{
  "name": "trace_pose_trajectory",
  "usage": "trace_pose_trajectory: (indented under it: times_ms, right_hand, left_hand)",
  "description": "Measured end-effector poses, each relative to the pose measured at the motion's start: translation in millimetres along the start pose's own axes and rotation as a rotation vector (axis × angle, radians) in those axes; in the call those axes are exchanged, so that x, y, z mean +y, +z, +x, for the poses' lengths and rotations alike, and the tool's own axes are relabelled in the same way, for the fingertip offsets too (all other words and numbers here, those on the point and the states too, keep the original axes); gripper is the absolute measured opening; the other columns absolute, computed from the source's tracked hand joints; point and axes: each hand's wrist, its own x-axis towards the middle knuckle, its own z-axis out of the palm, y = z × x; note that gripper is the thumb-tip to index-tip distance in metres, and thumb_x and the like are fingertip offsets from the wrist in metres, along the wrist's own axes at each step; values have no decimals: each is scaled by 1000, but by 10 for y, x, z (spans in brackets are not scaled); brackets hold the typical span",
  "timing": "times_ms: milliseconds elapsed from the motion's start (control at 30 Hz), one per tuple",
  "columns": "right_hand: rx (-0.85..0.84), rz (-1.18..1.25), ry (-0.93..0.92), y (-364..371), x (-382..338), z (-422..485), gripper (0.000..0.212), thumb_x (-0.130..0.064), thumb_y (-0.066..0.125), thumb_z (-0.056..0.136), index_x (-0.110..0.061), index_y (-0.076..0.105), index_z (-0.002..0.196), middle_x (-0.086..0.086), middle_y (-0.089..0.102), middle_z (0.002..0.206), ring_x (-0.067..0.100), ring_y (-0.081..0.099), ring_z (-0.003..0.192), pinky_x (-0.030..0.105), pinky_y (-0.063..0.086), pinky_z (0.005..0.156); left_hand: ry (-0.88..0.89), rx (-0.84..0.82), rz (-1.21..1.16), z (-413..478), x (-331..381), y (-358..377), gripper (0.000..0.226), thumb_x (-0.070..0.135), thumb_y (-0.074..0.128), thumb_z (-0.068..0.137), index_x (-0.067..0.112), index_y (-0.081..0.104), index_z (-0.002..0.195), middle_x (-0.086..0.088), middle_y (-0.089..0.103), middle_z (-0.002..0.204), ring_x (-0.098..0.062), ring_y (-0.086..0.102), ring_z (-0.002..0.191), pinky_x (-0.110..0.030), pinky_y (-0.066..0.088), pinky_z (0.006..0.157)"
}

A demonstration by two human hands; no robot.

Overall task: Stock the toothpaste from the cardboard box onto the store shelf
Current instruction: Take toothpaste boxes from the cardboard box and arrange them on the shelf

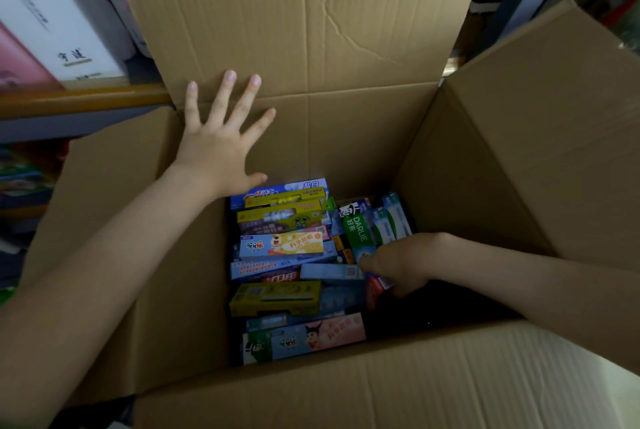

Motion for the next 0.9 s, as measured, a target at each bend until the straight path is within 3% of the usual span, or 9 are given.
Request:
trace_pose_trajectory:
  times_ms: [200,333,500,600,667,733,800,900]
  right_hand:
    - [48,16,20,-79,24,-37,66,-25,63,90,-14,27,145,11,53,124,22,51,95,30,38,71]
    - [131,75,12,-168,68,-131,57,-25,66,87,-14,38,136,8,56,120,22,56,98,33,47,76]
    - [348,244,-6,-342,172,-475,46,-26,70,82,-20,50,122,-2,62,109,11,56,88,25,47,74]
    - [550,393,-21,-461,280,-785,34,-26,71,83,-21,54,112,-7,65,102,7,61,85,21,51,71]
    - [679,580,-50,-504,331,-982,31,-26,71,84,-17,56,110,-6,69,103,7,66,89,22,54,77]
    - [774,793,-110,-508,347,-1135,34,-27,71,83,-17,58,112,-5,71,102,4,67,91,22,55,80]
    - [824,985,-190,-481,322,-1234,39,-31,69,78,-20,58,114,-5,71,102,5,68,94,22,56,82]
    - [859,1215,-302,-391,269,-1250,38,-26,66,76,-18,59,112,-1,73,102,13,69,96,24,57,81]
  left_hand:
    - [0,3,13,-25,6,-15,101,74,52,76,33,3,154,-9,-30,156,-36,-25,143,-66,-8,109]
    - [-7,-25,36,-34,8,-40,100,76,48,78,32,-1,154,-9,-33,155,-36,-27,142,-66,-9,110]
    - [-5,-105,16,-70,28,-159,97,75,44,81,32,-4,154,-9,-37,153,-36,-30,141,-65,-10,110]
    - [-1,-236,-166,-103,74,-301,92,76,42,83,33,3,154,-8,-38,152,-33,-35,139,-59,-13,113]
    - [-15,-335,-399,-150,154,-457,85,77,35,85,32,15,154,-8,-23,159,-29,-27,144,-52,-9,117]
    - [-40,-395,-683,-236,239,-650,80,75,26,85,28,32,149,-6,14,161,-25,8,148,-41,14,118]
    - [-70,-441,-935,-356,296,-800,71,72,22,87,28,51,134,-2,47,145,-21,43,131,-29,34,97]
    - [-153,-533,-1243,-553,301,-927,68,77,20,79,35,65,105,7,66,117,-16,58,110,-30,41,93]
